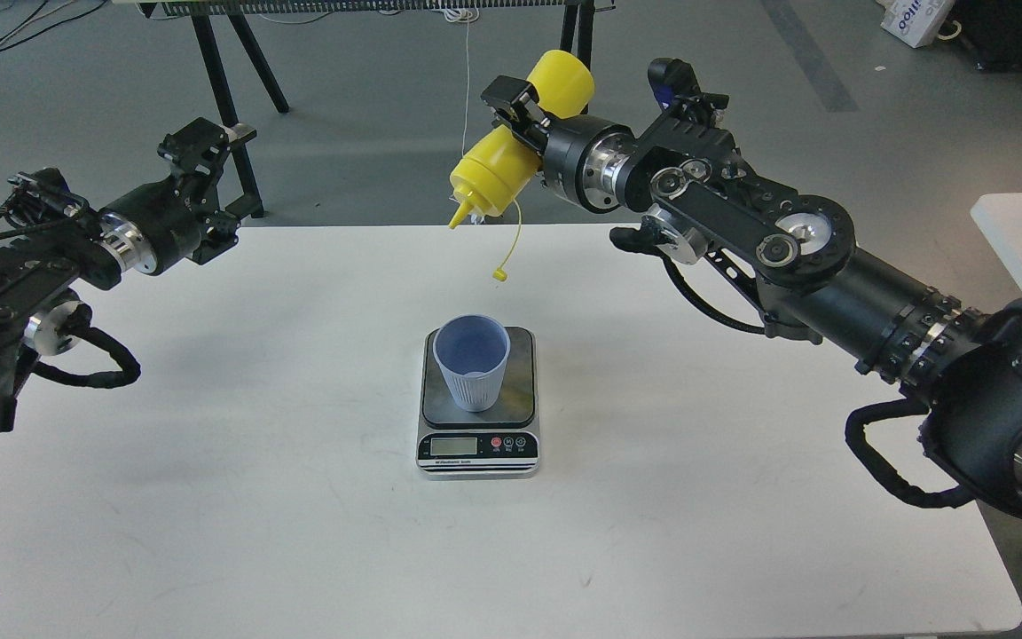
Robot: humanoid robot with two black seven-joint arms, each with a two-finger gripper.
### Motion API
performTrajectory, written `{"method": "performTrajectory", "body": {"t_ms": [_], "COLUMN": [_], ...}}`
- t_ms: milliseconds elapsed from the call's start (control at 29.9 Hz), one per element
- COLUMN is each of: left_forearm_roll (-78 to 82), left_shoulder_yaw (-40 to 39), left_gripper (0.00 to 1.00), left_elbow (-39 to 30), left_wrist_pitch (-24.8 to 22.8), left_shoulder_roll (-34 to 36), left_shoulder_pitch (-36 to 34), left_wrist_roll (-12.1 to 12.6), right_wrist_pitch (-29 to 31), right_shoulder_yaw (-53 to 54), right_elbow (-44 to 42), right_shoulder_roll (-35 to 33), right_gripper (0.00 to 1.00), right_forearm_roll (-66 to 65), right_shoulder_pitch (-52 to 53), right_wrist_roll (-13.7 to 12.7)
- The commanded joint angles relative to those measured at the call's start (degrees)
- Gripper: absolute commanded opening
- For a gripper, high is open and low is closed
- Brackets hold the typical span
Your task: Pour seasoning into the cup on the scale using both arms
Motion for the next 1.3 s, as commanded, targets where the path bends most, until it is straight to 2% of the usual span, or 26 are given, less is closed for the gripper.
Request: {"method": "performTrajectory", "body": {"t_ms": [0, 301, 502, 1037, 1271], "left_forearm_roll": [0.01, 0.01, 0.01, 0.01, 0.10], "left_shoulder_yaw": [-0.16, -0.60, -0.60, -0.60, -0.43], "left_gripper": [1.00, 1.00, 1.00, 1.00, 1.00], "left_elbow": [0.01, 0.01, 0.01, 0.01, 0.10], "left_wrist_pitch": [0.00, 0.00, 0.00, 0.00, 0.00], "left_shoulder_roll": [0.26, 0.00, -0.17, 0.09, 0.35], "left_shoulder_pitch": [0.16, 0.16, 0.16, 0.25, 0.25], "left_wrist_roll": [0.00, 0.00, 0.00, 0.00, 0.00], "right_wrist_pitch": [0.00, 0.18, 0.09, 0.00, 0.35], "right_shoulder_yaw": [-4.41, -12.94, -14.62, -14.10, -6.11], "right_elbow": [-0.02, 0.25, 0.25, -0.37, -0.81], "right_shoulder_roll": [0.04, 0.04, 0.04, 0.04, 0.04], "right_gripper": [0.02, 0.02, 0.02, 0.03, 0.03], "right_forearm_roll": [-1.14, -1.06, -1.06, -0.97, 0.00], "right_shoulder_pitch": [1.11, 2.17, 1.03, -1.09, -1.09], "right_wrist_roll": [0.00, -0.08, -0.08, -0.08, -0.87]}}
